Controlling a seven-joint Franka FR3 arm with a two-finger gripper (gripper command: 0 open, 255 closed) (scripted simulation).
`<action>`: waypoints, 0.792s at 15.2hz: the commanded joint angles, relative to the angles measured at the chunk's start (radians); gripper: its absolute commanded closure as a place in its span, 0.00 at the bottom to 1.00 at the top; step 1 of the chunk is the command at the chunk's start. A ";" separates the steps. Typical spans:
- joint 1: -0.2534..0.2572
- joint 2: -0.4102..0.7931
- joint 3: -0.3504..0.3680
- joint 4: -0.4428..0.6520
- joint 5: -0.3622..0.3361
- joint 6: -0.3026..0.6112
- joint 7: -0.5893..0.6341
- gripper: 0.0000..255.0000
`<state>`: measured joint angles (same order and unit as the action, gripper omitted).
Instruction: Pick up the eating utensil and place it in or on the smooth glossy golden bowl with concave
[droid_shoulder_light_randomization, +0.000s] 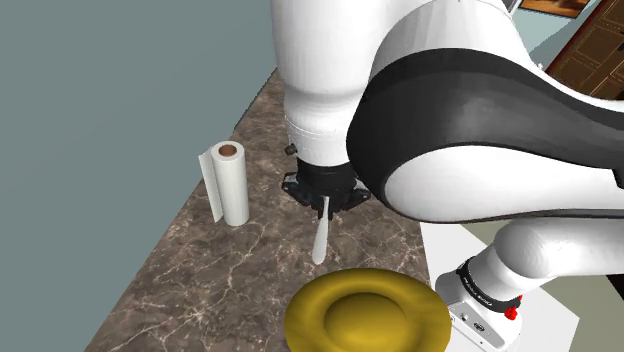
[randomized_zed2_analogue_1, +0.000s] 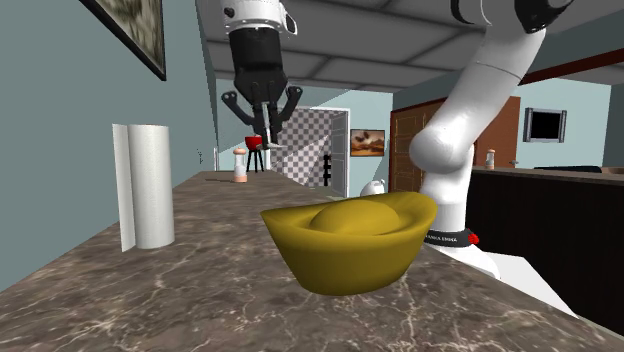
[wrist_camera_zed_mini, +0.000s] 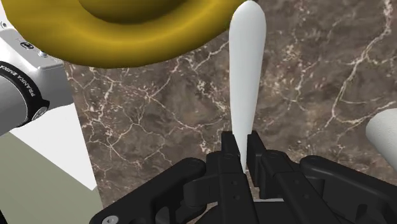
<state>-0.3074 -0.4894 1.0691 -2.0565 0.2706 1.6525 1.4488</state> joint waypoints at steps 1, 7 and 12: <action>0.057 -0.055 -0.033 -0.025 0.039 -0.025 0.006 1.00; 0.205 -0.191 -0.077 -0.074 0.138 -0.103 0.068 1.00; 0.306 -0.276 -0.084 -0.085 0.207 -0.170 0.144 1.00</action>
<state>-0.0217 -0.7489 0.9894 -2.1459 0.4651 1.5039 1.5748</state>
